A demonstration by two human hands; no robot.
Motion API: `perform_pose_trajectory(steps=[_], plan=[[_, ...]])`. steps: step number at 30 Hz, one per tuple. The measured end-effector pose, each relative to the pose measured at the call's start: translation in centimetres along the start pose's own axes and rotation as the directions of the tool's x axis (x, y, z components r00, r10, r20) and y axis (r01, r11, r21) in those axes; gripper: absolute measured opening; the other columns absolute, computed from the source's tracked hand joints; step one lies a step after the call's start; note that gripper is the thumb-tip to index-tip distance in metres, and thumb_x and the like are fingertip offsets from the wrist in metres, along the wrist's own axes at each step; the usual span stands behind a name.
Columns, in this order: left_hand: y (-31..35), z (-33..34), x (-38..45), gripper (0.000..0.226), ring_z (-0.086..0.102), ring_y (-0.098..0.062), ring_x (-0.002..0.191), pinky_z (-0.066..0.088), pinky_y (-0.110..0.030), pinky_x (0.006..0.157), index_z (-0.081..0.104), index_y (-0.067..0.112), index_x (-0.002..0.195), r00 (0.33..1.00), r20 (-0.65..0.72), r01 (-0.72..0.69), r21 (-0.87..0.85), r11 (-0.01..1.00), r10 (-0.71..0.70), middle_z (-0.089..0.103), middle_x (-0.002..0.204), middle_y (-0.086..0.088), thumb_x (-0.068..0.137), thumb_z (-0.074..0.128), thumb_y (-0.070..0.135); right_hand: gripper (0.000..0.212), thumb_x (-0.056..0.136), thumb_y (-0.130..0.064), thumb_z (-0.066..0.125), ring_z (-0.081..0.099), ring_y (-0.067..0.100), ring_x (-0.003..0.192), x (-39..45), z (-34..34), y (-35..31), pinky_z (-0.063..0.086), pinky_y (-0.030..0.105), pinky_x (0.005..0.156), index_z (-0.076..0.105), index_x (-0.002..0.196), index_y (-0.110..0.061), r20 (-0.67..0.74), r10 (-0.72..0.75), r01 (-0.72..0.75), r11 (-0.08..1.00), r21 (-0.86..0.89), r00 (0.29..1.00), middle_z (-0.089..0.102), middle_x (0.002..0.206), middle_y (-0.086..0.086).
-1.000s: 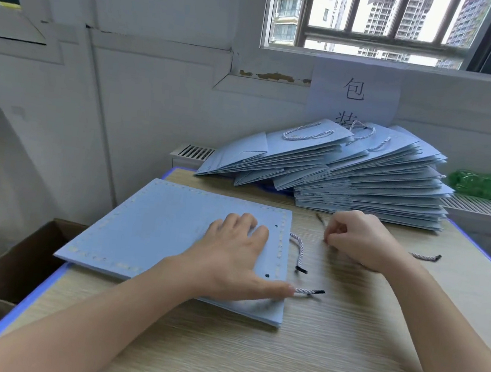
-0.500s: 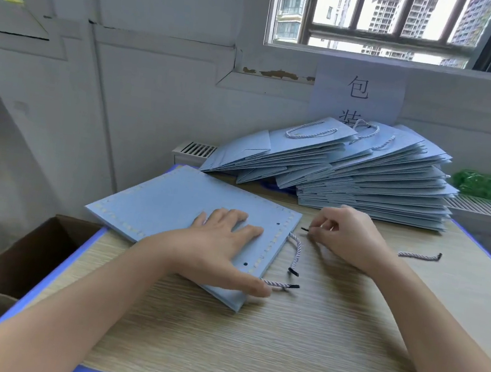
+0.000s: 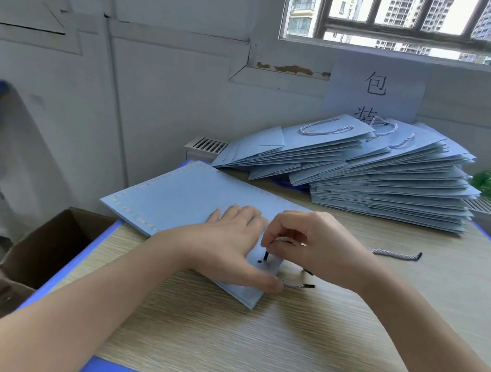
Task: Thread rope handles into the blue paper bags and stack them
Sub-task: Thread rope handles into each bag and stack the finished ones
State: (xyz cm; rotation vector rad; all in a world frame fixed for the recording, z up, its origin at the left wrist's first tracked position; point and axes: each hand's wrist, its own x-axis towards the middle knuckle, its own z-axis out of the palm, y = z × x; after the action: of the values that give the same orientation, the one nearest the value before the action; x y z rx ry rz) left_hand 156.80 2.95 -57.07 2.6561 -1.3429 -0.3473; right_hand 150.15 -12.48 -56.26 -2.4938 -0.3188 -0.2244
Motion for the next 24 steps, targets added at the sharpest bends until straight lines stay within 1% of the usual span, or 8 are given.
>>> perform_pose_trajectory(steps=[2, 5, 11, 15, 17, 19, 21, 24], plan=[[0.0, 0.0, 0.0, 0.083, 0.019, -0.012, 0.13, 0.016, -0.041, 0.115, 0.036, 0.022, 0.129, 1.0, -0.01, 0.001, -0.013, 1.0, -0.001, 0.027, 0.136, 0.005, 0.066, 0.047, 0.075, 0.017, 0.08, -0.003, 0.068, 0.052, -0.005, 0.063, 0.1, 0.4, 0.0, 0.037, 0.008, 0.061, 0.068, 0.079, -0.021, -0.01, -0.029, 0.029, 0.999, 0.022, 1.0, 0.059, 0.07, -0.017], [0.0, 0.0, -0.1, 0.078, 0.023, -0.011, 0.126, 0.018, -0.04, 0.114, 0.039, 0.023, 0.123, 1.0, -0.015, 0.001, -0.026, 1.0, -0.002, 0.03, 0.131, 0.007, 0.064, 0.045, 0.074, 0.024, 0.079, -0.002, 0.068, 0.052, -0.005, 0.061, 0.1, 0.5, 0.0, 0.037, 0.008, 0.06, 0.065, 0.074, -0.025, 0.008, -0.026, 0.025, 0.999, 0.034, 1.0, 0.057, 0.067, -0.018], [-0.5, -0.1, 0.0, 0.066, 0.027, -0.011, 0.117, 0.023, -0.035, 0.109, 0.037, 0.027, 0.121, 0.999, -0.029, -0.02, -0.075, 0.997, 0.018, 0.033, 0.12, 0.01, 0.074, 0.061, 0.066, 0.037, 0.076, 0.002, 0.069, 0.05, -0.002, 0.057, 0.3, 1.4, 0.2, 0.039, 0.009, 0.059, 0.057, 0.068, -0.032, -0.027, -0.011, 0.015, 0.988, 0.151, 1.0, 0.061, 0.067, -0.008], [-0.8, -0.1, 0.1, 0.069, 0.026, -0.009, 0.118, 0.026, -0.033, 0.107, 0.034, 0.031, 0.126, 0.999, -0.03, -0.04, -0.079, 0.996, 0.038, 0.031, 0.122, 0.013, 0.073, 0.06, 0.066, 0.033, 0.077, -0.003, 0.072, 0.052, -0.005, 0.056, 0.5, 1.5, 0.4, 0.037, 0.007, 0.059, 0.062, 0.068, -0.034, -0.024, 0.022, -0.017, 0.98, 0.197, 0.999, 0.06, 0.058, -0.022], [-0.8, -0.1, 0.2, 0.071, 0.024, -0.007, 0.122, 0.025, -0.032, 0.107, 0.032, 0.032, 0.13, 0.999, -0.026, -0.034, -0.09, 0.995, 0.032, 0.03, 0.125, 0.014, 0.074, 0.063, 0.064, 0.027, 0.081, -0.007, 0.07, 0.054, -0.004, 0.062, 0.5, 1.5, 0.4, 0.037, 0.007, 0.063, 0.069, 0.074, -0.033, 0.025, 0.008, -0.012, 0.987, 0.162, 1.0, 0.061, 0.065, -0.027], [-0.7, -0.1, 0.2, 0.074, 0.025, -0.008, 0.125, 0.026, -0.031, 0.107, 0.034, 0.031, 0.128, 0.999, -0.029, -0.027, -0.094, 0.995, 0.024, 0.032, 0.128, 0.013, 0.068, 0.061, 0.066, 0.021, 0.084, -0.007, 0.067, 0.058, 0.0, 0.074, 0.7, 1.7, 0.5, 0.04, 0.01, 0.07, 0.074, 0.083, -0.027, 0.081, -0.022, 0.01, 0.989, 0.147, 0.996, 0.062, 0.08, -0.023], [-0.6, -0.2, 0.1, 0.071, 0.027, -0.01, 0.124, 0.029, -0.033, 0.106, 0.036, 0.031, 0.123, 0.999, -0.027, -0.025, -0.095, 0.995, 0.022, 0.034, 0.126, 0.011, 0.064, 0.054, 0.065, 0.022, 0.086, -0.007, 0.064, 0.06, 0.004, 0.081, 0.8, 1.7, 0.5, 0.042, 0.012, 0.074, 0.073, 0.083, -0.026, 0.119, -0.026, 0.007, 0.988, 0.152, 0.993, 0.062, 0.089, -0.019], [-0.5, -0.2, 0.1, 0.068, 0.026, -0.009, 0.124, 0.028, -0.032, 0.106, 0.036, 0.033, 0.122, 0.999, -0.017, -0.034, -0.101, 0.994, 0.032, 0.033, 0.127, 0.011, 0.065, 0.052, 0.066, 0.025, 0.088, -0.007, 0.062, 0.055, 0.0, 0.074, 0.8, 1.1, 0.4, 0.041, 0.013, 0.07, 0.069, 0.08, -0.03, 0.166, 0.004, -0.027, 0.99, 0.137, 0.986, 0.064, 0.09, -0.011]])
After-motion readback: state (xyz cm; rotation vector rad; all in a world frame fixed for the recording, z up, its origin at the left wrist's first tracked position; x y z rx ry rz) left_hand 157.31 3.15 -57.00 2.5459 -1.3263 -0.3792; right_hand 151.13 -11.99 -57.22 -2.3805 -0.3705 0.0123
